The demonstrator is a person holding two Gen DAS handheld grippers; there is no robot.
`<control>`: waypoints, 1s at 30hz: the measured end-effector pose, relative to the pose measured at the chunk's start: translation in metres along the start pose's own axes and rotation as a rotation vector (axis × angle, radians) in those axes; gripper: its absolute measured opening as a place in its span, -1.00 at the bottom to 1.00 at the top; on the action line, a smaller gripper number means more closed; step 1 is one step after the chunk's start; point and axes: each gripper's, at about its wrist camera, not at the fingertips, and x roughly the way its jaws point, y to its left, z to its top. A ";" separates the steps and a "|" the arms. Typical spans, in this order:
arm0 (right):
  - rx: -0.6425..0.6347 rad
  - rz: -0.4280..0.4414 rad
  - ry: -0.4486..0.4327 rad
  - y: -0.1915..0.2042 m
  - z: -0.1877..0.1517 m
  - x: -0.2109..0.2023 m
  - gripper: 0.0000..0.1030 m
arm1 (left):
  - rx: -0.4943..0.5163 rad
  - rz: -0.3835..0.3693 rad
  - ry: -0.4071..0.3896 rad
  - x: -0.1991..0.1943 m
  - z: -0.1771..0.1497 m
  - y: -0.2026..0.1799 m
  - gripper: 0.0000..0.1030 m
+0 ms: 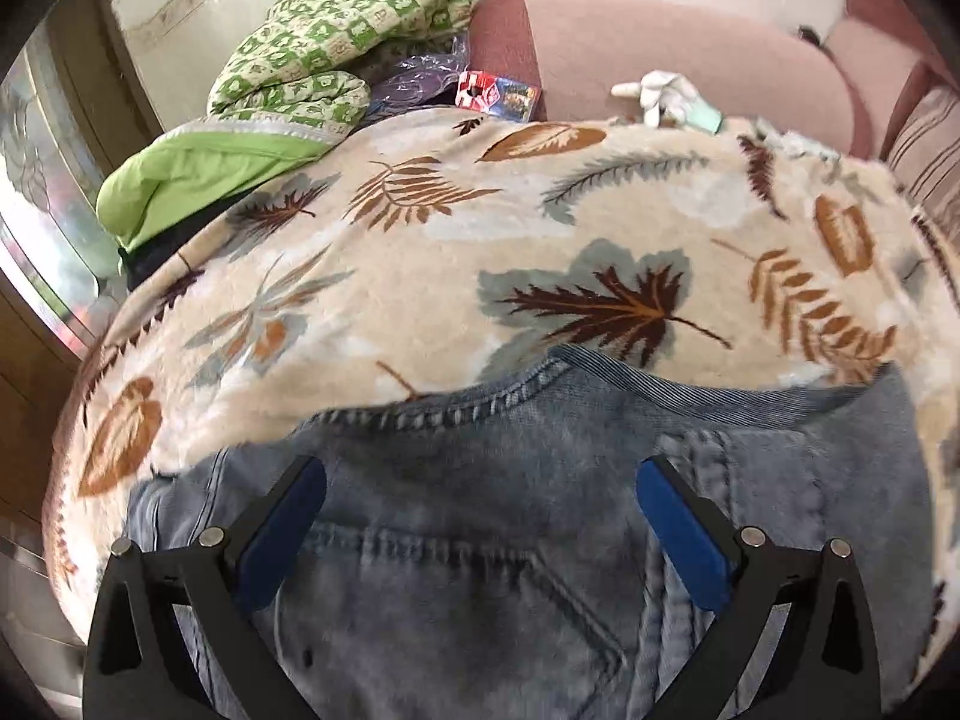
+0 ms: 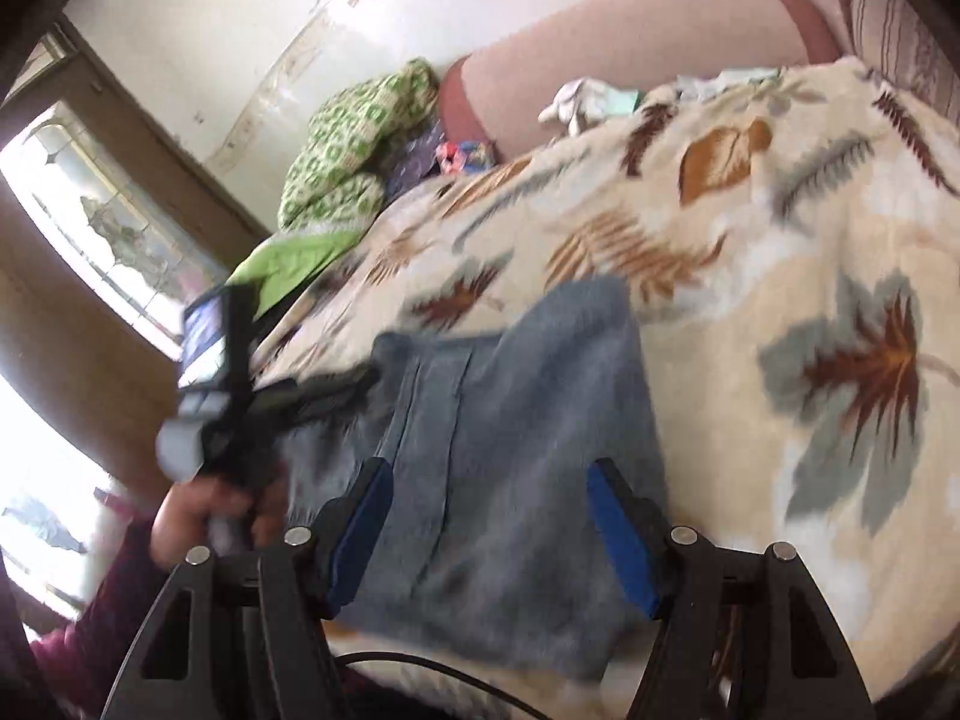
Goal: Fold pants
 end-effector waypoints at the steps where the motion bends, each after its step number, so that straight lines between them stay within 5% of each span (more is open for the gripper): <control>1: 0.001 -0.012 -0.016 0.003 0.010 0.006 0.37 | 0.005 -0.016 -0.013 -0.008 -0.004 0.001 1.00; 5: 0.064 0.012 0.058 0.008 0.045 0.056 0.37 | 0.064 -0.065 -0.068 -0.039 -0.032 -0.003 1.00; 9: 0.262 0.069 0.252 -0.020 0.052 0.122 0.37 | 0.146 -0.071 -0.060 -0.041 -0.053 -0.016 1.00; 10: 0.297 0.091 0.234 -0.025 0.053 0.124 0.38 | 0.176 -0.071 -0.042 -0.037 -0.057 -0.022 1.00; 17: 0.226 0.131 0.130 -0.031 0.031 0.060 0.39 | 0.184 -0.024 0.052 -0.016 -0.066 -0.035 1.00; 23: 0.174 0.159 0.078 -0.041 0.000 0.007 0.39 | 0.167 -0.058 -0.018 -0.040 -0.067 -0.034 1.00; 26: 0.191 0.175 0.084 -0.047 -0.018 0.002 0.39 | 0.175 -0.045 -0.040 -0.041 -0.073 -0.035 1.00; 30: 0.258 0.178 0.150 -0.063 -0.038 0.024 0.37 | 0.172 -0.028 0.028 -0.026 -0.087 -0.032 1.00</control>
